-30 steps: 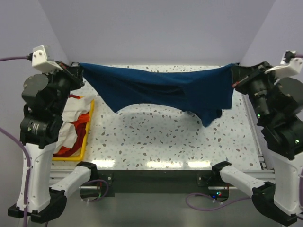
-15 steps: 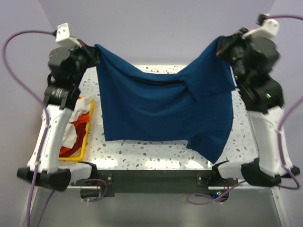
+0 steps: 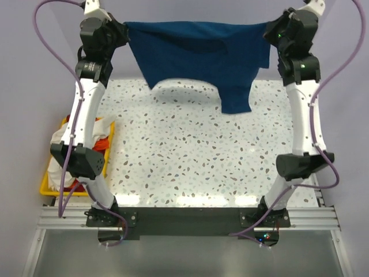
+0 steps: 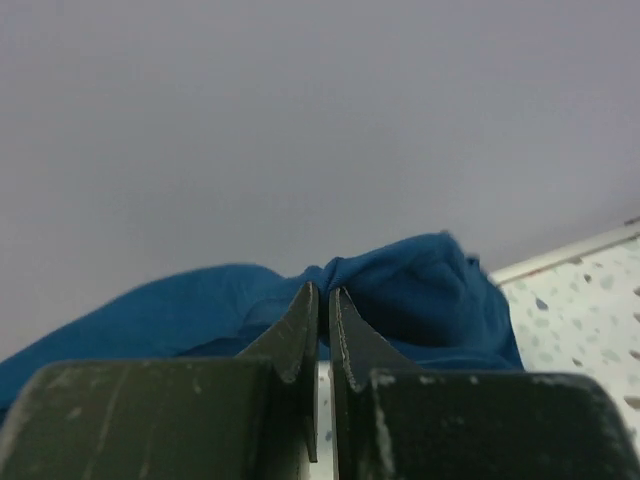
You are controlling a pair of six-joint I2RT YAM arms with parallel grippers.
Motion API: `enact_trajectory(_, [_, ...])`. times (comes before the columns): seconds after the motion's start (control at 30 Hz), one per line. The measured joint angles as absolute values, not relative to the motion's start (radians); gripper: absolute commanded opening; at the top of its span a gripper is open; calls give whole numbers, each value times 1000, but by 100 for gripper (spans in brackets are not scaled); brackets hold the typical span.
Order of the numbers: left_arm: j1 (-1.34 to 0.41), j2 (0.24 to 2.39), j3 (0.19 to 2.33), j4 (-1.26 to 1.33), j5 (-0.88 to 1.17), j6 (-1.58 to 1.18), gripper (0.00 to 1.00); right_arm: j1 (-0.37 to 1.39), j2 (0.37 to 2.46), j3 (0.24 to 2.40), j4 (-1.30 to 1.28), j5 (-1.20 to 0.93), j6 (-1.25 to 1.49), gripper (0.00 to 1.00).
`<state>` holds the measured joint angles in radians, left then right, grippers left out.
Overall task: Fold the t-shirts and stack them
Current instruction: Flatten the tshirt out
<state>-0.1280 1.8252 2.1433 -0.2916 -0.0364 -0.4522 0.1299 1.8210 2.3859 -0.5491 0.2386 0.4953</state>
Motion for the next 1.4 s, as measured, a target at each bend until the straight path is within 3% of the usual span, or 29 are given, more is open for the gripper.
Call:
enact_trajectory(0.3, [-126,1426,1512,-126,-31,-488,0,99,1308,1655,-468,213,542,1])
enact_trajectory(0.37, [-126,1397,1371,-107,-28,-511,0,88,1254,1476,-463,216,553,15])
enact_trajectory(0.4, [-126,1398,1307,-95,-25,-523,1,81,1249,1400,-457,217,558,31])
enact_trajectory(0.43, [-126,1404,1258,-91,-24,-535,7,75,1250,1345,-457,218,562,36])
enact_trajectory(0.47, [-126,1416,1196,-89,-22,-545,19,63,1272,1285,-455,216,562,42])
enact_trajectory(0.5, [-126,1431,1139,-85,-20,-558,24,51,1309,1234,-455,210,564,55])
enact_trajectory(0.57, [-126,1475,1042,-97,-12,-584,39,30,1386,1143,-456,194,569,62])
enact_trajectory(0.67, [-126,1509,939,-132,-2,-617,49,17,1432,1019,-461,171,570,72])
enact_trajectory(1.0, [-126,1450,893,-230,-57,-686,54,32,1167,649,-396,51,634,75])
enact_trajectory(1.4, [-126,1467,822,-264,-140,-846,53,283,966,450,-456,3,793,62])
